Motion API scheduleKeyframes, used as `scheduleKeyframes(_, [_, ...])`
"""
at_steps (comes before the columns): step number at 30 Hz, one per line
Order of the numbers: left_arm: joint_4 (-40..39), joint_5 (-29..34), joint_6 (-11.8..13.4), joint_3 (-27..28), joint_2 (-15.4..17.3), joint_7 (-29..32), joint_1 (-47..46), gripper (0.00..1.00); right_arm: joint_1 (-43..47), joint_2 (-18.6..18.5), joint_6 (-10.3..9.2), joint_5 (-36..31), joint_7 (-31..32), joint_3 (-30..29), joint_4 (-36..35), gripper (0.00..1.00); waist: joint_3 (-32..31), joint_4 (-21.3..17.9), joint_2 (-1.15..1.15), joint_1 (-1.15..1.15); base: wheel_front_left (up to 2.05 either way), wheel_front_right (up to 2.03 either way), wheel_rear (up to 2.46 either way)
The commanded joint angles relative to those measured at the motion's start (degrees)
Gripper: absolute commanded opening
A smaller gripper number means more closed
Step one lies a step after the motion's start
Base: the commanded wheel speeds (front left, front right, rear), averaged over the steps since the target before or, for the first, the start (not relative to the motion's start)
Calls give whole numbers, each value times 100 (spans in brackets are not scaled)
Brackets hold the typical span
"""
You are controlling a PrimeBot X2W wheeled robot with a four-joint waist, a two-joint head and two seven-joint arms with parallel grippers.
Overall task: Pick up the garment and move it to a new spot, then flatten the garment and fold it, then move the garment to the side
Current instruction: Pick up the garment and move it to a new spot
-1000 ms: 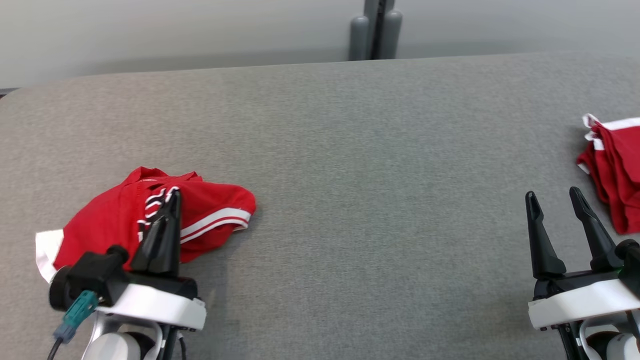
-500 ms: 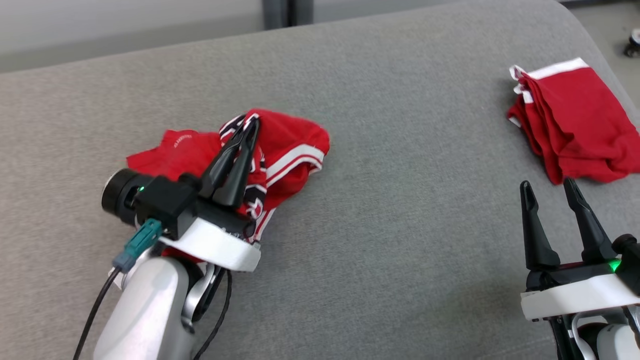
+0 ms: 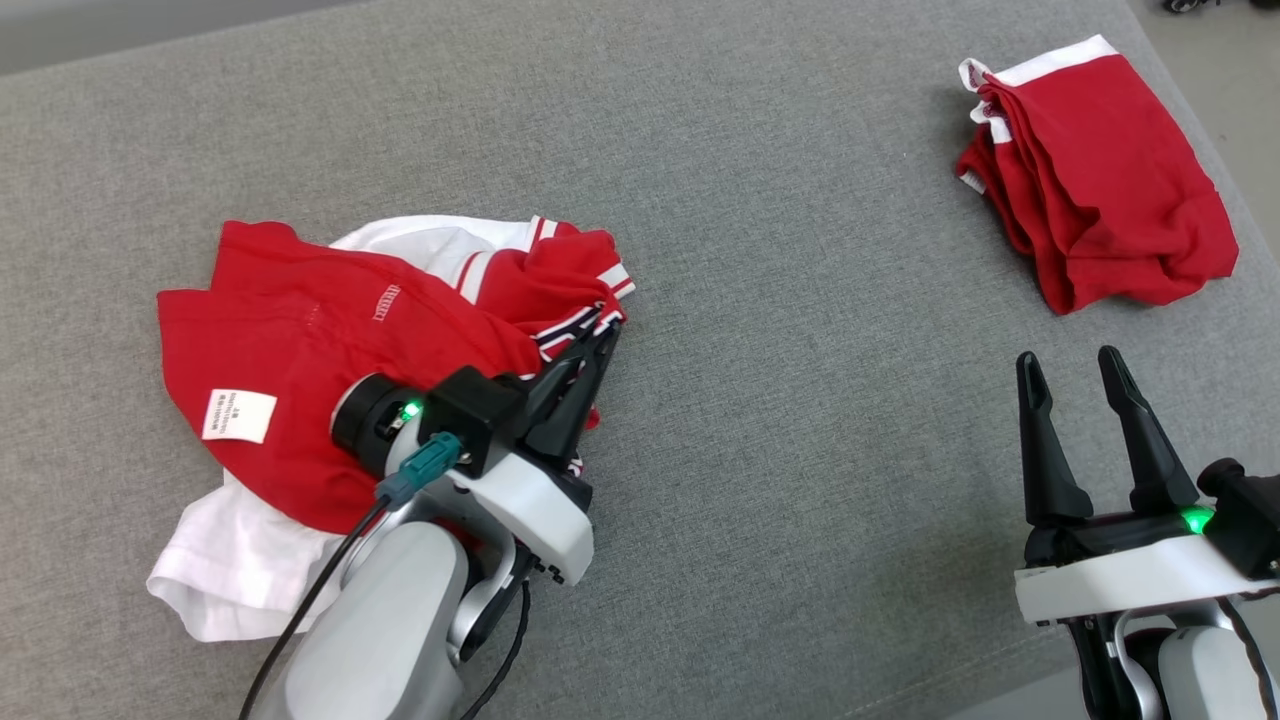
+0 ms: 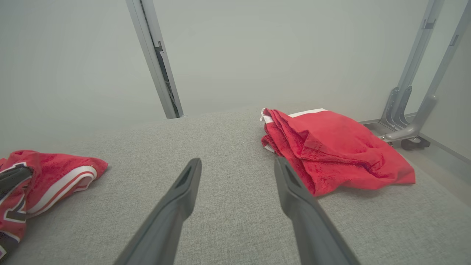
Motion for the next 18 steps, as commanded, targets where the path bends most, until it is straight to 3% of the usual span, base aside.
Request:
scheduleKeyframes(1, [60,-44,-40,-59,15,-45,-186,0,-94,-18,-1,36,-59,10,12,100,-11,3,0,0,0,0,0])
scheduleKeyframes(3, [205,-107,-40,-215,-7,-88,-229,0,-93,-18,-1,38,-84,5,86,100,-47,22,0,0,0,0,0])
scheduleKeyframes(4, [272,-139,-41,-269,-13,-103,-240,6,-106,-16,-1,37,-93,6,112,100,-75,33,0,0,0,0,0])
scheduleKeyframes(5, [325,-140,-41,-283,-16,-128,-256,31,-114,-18,-1,29,-98,-3,130,100,-107,49,0,0,0,0,0])
scheduleKeyframes(6, [356,-147,-27,-284,-21,-166,-286,100,-116,-18,-1,9,-97,-8,147,100,-144,66,0,0,0,0,0])
scheduleKeyframes(12, [351,-194,90,-245,-24,-381,-195,100,-41,-18,-1,-90,-39,-61,191,100,-430,239,0,0,0,0,0])
scheduleKeyframes(18, [113,-372,535,301,264,-572,96,100,80,-21,-1,-223,128,-161,91,100,-744,538,0,0,0,0,0])
